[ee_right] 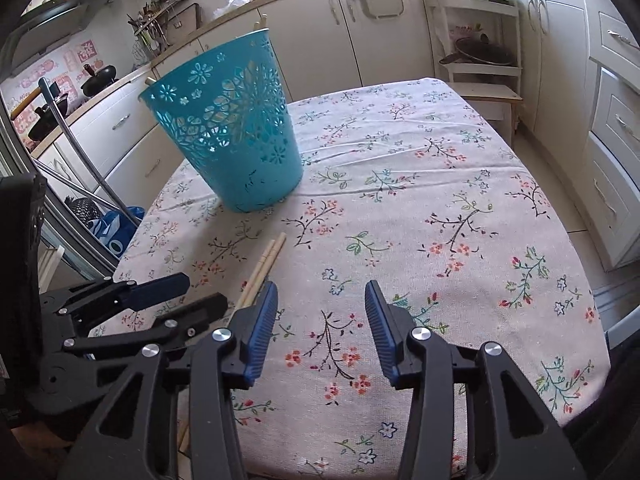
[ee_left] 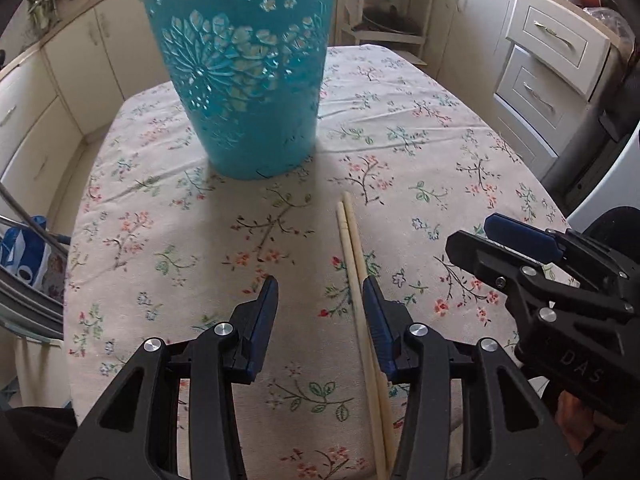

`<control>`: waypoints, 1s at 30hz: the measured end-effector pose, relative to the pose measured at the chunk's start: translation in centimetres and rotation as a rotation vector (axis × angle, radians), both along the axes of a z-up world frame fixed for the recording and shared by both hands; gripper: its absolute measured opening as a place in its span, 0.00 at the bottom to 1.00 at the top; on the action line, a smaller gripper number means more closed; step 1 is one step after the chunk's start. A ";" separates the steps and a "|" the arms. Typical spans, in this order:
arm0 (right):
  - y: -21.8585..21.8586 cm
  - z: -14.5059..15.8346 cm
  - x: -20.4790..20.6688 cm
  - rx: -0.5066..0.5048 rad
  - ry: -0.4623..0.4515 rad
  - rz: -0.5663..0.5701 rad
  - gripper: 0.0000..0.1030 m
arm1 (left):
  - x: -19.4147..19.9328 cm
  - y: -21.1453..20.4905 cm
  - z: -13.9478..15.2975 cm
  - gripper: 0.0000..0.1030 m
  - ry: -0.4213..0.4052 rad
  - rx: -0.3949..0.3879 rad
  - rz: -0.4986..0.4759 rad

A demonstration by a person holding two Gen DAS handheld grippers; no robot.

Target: Organize utensils

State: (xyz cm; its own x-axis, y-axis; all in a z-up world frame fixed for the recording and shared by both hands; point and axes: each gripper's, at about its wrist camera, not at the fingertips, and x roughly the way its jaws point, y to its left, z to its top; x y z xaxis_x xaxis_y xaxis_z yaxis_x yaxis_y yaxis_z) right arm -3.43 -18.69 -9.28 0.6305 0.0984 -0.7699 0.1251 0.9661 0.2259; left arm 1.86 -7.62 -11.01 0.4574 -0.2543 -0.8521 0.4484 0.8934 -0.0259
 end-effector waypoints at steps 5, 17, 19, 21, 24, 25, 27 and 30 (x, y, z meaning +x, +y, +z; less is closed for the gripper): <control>-0.3 -0.3 0.2 0.004 0.017 -0.011 0.46 | 0.1 -0.1 -0.5 0.40 0.016 0.003 0.000; 0.2 -0.9 0.4 -0.017 0.039 0.012 0.49 | 0.6 -0.4 -1.0 0.41 0.011 0.058 0.025; 0.3 -1.0 0.4 -0.022 0.040 0.013 0.49 | 1.0 0.4 -1.0 0.38 0.006 0.063 0.066; 0.4 -1.0 0.4 -0.029 0.039 0.018 0.49 | 1.7 1.6 -0.9 0.31 0.009 0.064 0.126; 1.5 -0.6 0.8 -0.052 0.023 0.054 0.49 | 2.5 3.5 -0.8 0.25 0.017 0.048 0.200; 2.0 -0.5 1.1 -0.048 0.023 0.072 0.49 | 2.6 3.8 -0.8 0.25 0.019 0.041 0.207; 3.2 -0.4 1.8 -0.048 0.024 0.110 0.49 | 2.7 3.8 -0.8 0.25 0.016 0.039 0.210; 5.0 -1.0 3.0 -0.070 0.047 0.154 0.47 | 2.6 4.0 -0.8 0.25 0.008 0.040 0.205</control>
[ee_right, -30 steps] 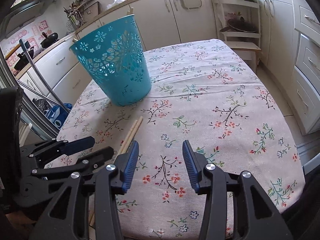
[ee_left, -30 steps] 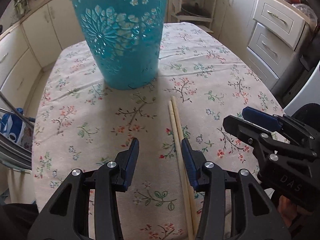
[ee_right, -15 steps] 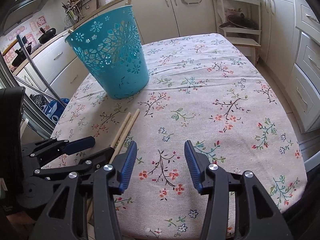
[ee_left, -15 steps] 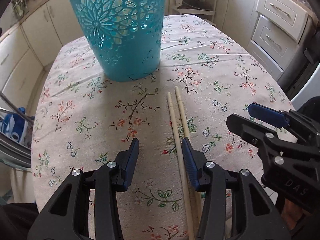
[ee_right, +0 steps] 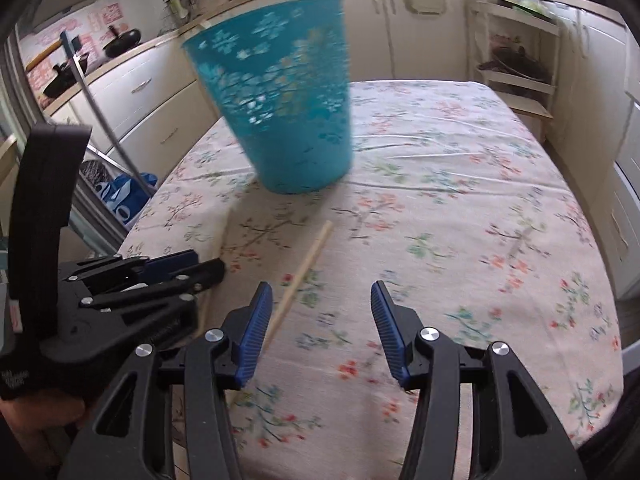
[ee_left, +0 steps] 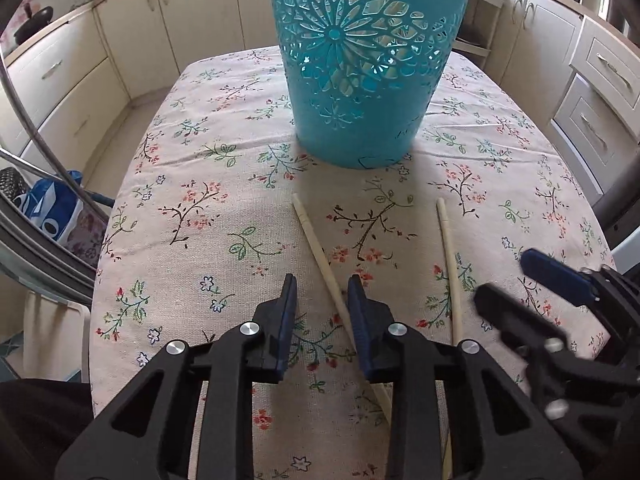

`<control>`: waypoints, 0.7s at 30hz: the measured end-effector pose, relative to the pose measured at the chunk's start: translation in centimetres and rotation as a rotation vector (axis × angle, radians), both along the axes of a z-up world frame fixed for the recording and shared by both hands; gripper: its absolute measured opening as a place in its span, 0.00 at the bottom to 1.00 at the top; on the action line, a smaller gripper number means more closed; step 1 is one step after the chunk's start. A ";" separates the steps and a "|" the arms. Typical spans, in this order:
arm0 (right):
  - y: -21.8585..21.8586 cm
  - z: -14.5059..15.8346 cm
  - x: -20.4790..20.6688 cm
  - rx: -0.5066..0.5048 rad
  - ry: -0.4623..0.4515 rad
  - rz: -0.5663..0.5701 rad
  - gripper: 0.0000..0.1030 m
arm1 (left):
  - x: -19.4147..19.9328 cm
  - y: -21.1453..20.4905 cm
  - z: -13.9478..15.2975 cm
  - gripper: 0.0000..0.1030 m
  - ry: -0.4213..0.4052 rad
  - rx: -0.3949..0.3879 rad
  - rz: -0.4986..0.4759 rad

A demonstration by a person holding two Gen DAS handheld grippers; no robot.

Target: Organize utensils

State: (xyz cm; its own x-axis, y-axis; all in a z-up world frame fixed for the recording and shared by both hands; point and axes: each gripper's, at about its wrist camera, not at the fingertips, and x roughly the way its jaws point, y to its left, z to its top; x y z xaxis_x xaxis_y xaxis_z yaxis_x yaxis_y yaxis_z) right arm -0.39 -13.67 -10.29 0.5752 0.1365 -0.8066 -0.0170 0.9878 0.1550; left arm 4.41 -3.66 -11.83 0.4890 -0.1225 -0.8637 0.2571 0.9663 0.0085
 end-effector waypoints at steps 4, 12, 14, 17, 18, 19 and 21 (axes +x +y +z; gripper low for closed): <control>0.7 -1.2 0.8 -0.059 0.034 0.039 0.44 | 0.1 0.2 0.0 0.24 -0.005 -0.011 -0.003; -2.7 -0.9 1.8 -0.124 0.118 0.097 0.08 | 0.0 -0.2 0.0 0.25 -0.018 0.005 -0.026; -4.0 -0.8 1.9 -0.100 0.130 0.073 0.06 | 0.1 -0.2 0.0 0.25 -0.019 0.003 -0.032; -5.0 -0.7 1.9 -0.066 0.144 0.059 0.06 | 0.0 -0.3 0.0 0.25 -0.009 -0.017 -0.046; -5.0 -0.7 2.0 -0.066 0.145 0.059 0.06 | 0.1 -0.2 0.1 0.25 0.002 -0.031 -0.046; -4.8 -0.7 2.0 -0.067 0.143 0.060 0.07 | 0.4 0.2 0.2 0.25 0.017 -0.055 -0.036; -4.2 -0.7 2.2 -0.095 0.142 0.078 0.11 | 1.1 0.8 0.2 0.25 0.038 -0.090 -0.015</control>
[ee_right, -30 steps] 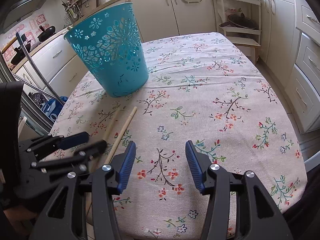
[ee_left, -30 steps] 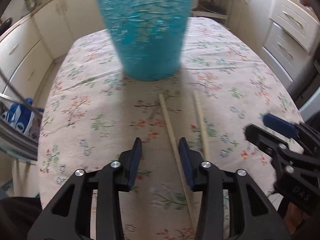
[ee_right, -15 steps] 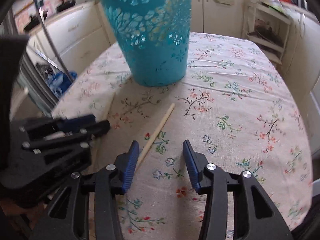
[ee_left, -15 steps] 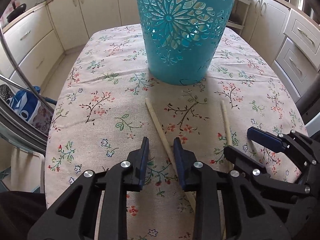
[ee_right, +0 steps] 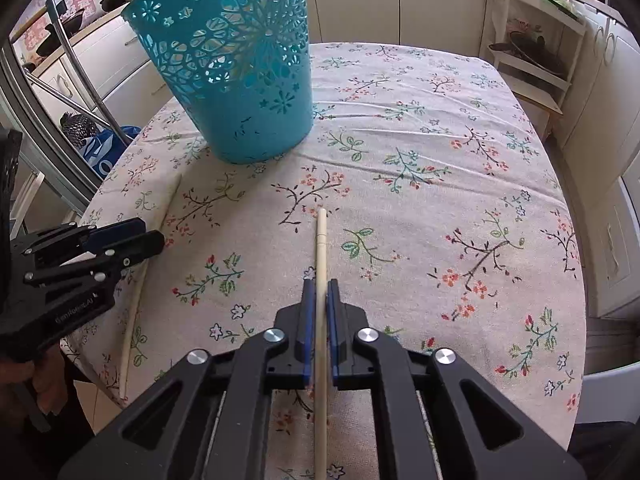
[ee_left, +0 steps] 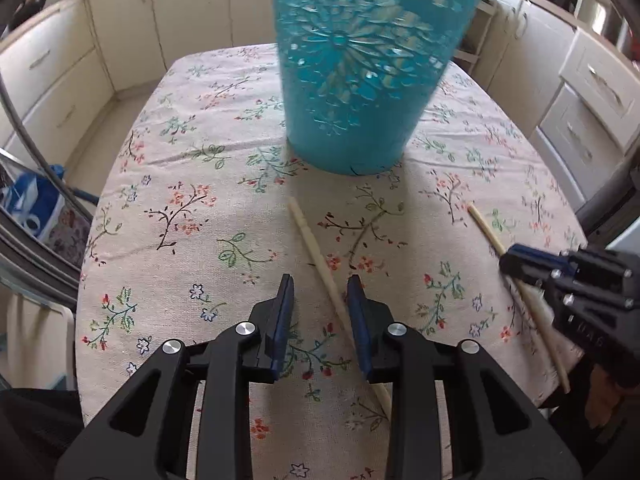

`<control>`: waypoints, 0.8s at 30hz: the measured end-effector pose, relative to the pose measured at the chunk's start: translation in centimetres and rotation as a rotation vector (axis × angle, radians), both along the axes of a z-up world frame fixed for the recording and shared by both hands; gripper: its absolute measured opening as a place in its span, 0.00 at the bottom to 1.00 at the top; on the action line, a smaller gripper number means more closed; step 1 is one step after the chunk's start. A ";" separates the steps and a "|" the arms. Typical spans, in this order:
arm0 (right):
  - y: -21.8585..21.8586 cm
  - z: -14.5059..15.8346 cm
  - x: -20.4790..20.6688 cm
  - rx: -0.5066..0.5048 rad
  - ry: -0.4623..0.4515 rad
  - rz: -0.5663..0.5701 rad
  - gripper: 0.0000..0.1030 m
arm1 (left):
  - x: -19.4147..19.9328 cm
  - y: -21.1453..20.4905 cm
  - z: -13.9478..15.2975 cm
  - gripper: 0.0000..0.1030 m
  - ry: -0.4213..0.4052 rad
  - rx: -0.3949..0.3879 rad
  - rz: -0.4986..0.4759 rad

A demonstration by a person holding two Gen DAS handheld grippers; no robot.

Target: Organize utensils

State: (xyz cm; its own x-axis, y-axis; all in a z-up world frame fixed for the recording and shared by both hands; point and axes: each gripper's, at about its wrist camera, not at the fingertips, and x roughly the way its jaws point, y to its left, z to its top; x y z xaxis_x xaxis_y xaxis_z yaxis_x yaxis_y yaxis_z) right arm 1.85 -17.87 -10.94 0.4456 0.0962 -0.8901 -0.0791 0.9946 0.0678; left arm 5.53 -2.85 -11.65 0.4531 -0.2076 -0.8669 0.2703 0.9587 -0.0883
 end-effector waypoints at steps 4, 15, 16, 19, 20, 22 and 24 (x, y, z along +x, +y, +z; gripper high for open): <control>0.7 -0.1 0.3 -0.058 0.015 0.050 0.11 | 0.6 -0.1 0.0 0.25 0.016 0.009 -0.015; 0.7 -0.1 0.1 -0.079 -0.008 0.059 0.11 | 1.7 -1.1 -0.3 0.13 0.021 0.070 -0.073; 0.8 -0.1 0.0 -0.082 -0.014 0.057 0.11 | 1.9 -1.2 -0.3 0.13 0.023 0.075 -0.076; 0.9 -0.2 0.0 -0.093 -0.036 0.043 0.11 | 1.6 -2.1 -0.3 0.12 0.002 0.137 -0.107; 0.9 -0.3 0.0 -0.091 -0.042 0.035 0.09 | 1.4 -2.1 -0.2 0.08 -0.002 0.137 -0.116; 0.5 -0.3 0.0 -0.036 -0.034 0.001 0.06 | 1.2 -2.3 -0.1 0.05 0.004 0.128 -0.130; -0.9 -0.3 0.2 0.062 -0.014 -0.046 0.06 | 0.9 -2.2 0.1 0.04 0.033 0.083 -0.148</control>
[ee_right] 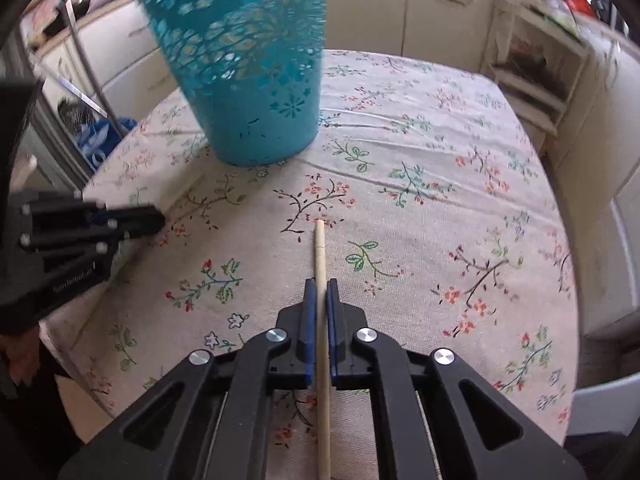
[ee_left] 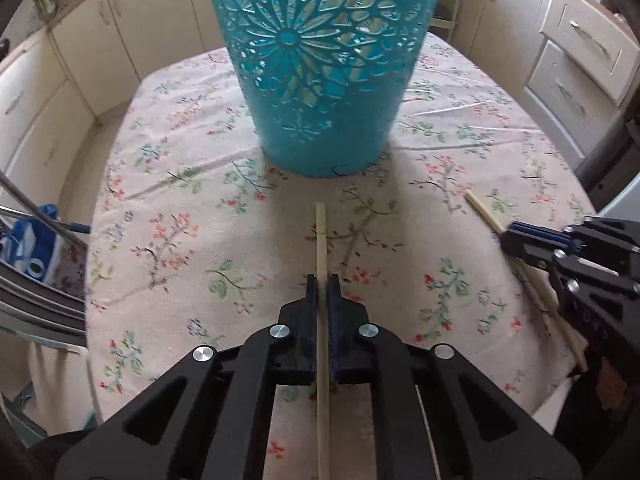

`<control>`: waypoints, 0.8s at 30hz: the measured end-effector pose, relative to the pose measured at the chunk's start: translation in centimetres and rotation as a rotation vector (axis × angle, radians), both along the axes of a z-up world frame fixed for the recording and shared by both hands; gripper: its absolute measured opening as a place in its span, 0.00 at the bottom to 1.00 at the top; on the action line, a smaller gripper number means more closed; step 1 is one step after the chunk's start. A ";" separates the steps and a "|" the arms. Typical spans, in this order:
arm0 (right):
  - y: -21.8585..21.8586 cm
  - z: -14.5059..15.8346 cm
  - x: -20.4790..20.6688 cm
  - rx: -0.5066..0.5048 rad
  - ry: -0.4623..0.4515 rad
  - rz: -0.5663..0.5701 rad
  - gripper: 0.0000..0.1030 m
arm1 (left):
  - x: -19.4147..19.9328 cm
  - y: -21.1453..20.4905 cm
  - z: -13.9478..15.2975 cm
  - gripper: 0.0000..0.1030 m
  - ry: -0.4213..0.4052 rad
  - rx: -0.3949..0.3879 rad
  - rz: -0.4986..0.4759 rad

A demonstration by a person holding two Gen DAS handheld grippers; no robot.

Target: Organize utensils

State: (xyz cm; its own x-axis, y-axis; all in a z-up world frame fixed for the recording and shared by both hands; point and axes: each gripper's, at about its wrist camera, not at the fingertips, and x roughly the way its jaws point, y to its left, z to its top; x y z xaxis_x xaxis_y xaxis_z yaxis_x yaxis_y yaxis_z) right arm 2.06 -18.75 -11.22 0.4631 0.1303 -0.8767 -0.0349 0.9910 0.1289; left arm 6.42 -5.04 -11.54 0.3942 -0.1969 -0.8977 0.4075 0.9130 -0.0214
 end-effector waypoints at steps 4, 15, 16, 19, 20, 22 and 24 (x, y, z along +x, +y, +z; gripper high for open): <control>-1.7 -0.1 0.1 0.119 0.025 -0.053 0.06 | -1.3 -0.1 1.7 0.04 -0.010 -0.072 -0.057; -2.4 -0.2 0.5 0.212 0.046 -0.090 0.06 | -2.6 2.7 17.6 0.04 -0.251 -0.359 -0.097; -2.5 -0.2 0.6 0.213 0.046 -0.090 0.06 | -2.2 2.7 19.2 0.04 -0.290 -0.382 -0.086; -2.6 -0.3 0.4 0.218 0.046 -0.090 0.06 | -0.1 2.0 22.5 0.04 -0.405 -0.410 -0.051; -2.6 -0.2 0.4 0.217 0.046 -0.089 0.06 | 0.9 1.6 23.4 0.04 -0.448 -0.431 -0.034; -2.6 -0.2 0.2 0.209 0.042 -0.086 0.06 | 2.6 1.1 24.3 0.04 -0.508 -0.461 0.003; -2.3 -0.3 0.2 0.195 0.037 -0.081 0.06 | 4.5 0.4 24.9 0.05 -0.569 -0.488 0.041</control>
State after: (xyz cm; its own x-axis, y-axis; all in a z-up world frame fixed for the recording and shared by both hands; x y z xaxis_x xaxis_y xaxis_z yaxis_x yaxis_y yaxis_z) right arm 2.27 -21.09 -11.48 0.4470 0.2630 -0.8550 0.0518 0.9466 0.3182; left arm 10.89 -4.59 13.40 0.7869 -0.4953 -0.3680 0.4421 0.8686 -0.2239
